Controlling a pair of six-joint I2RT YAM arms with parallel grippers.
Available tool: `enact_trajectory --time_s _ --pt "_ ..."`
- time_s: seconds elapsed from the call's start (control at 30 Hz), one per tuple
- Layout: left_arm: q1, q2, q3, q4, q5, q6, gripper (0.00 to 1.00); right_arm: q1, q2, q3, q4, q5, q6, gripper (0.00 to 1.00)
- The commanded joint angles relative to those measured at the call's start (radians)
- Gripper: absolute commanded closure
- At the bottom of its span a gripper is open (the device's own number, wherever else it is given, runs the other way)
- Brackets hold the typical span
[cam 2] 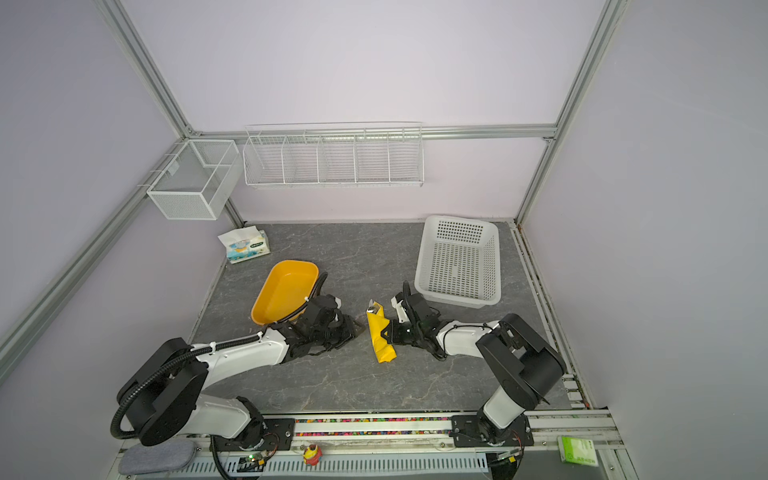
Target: Place the utensils on the paper napkin and roll it up
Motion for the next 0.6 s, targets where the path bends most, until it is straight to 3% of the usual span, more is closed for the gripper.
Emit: enact_trajectory --time_s 0.0,0.3,0.57 --pt "0.014 -0.034 -0.027 -0.014 -0.034 0.015 0.53 -0.010 -0.035 -0.018 0.051 -0.020 0.004 0.91" --pt "0.028 -0.104 -0.054 -0.019 -0.083 0.035 0.46 -0.011 -0.053 -0.025 0.090 -0.046 -0.001 0.93" --pt "0.059 -0.170 -0.104 0.079 -0.038 0.027 0.38 -0.012 -0.115 -0.030 0.086 -0.056 -0.010 0.93"
